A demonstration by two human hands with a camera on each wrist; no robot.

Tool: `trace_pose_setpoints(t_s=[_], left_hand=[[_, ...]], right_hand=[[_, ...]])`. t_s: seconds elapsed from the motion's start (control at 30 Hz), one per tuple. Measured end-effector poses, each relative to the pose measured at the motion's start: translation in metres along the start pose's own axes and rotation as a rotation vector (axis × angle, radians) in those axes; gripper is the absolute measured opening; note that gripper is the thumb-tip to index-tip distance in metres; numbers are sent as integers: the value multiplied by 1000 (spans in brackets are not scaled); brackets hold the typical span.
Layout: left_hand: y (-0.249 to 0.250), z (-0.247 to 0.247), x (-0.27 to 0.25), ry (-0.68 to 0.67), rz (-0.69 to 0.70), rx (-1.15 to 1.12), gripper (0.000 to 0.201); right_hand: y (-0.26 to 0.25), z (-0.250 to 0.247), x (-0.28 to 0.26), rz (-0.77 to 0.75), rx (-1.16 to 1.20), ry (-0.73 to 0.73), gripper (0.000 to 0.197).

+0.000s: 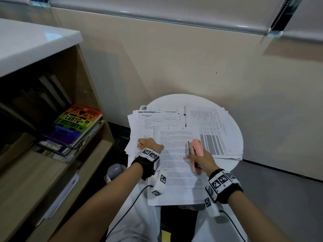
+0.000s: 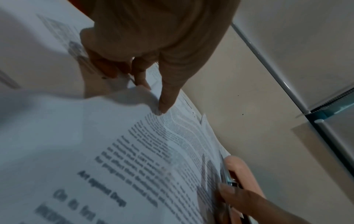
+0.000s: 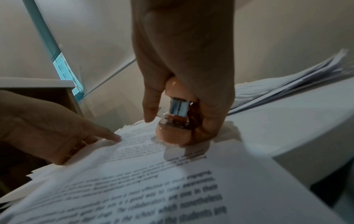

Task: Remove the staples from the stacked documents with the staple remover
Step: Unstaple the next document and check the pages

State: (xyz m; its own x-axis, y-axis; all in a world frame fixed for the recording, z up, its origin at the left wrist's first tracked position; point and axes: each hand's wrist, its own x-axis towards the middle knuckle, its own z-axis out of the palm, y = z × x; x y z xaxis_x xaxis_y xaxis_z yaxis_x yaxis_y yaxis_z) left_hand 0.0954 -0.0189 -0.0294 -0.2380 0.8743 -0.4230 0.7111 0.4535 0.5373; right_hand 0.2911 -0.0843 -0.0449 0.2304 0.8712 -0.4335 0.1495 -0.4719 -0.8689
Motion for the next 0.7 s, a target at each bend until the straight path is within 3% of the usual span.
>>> trace_pose_setpoints(t_s=[0.17,0.43,0.57,0.7], left_hand=[[-3,-1,3,27,1,-30,58],[-11,-4,0,77,46,-273,16],[-14,-9,0,29,21,-396,43],[-18,-9,-6,12,182,-406,52]], right_hand=[[1,0,1,2,21,-7,29],[1,-3,1,-6,6,-2,29],[-2,-1,-2,-19,-8,-11,33],[-7,-4,-10,-30,44,-43,32]])
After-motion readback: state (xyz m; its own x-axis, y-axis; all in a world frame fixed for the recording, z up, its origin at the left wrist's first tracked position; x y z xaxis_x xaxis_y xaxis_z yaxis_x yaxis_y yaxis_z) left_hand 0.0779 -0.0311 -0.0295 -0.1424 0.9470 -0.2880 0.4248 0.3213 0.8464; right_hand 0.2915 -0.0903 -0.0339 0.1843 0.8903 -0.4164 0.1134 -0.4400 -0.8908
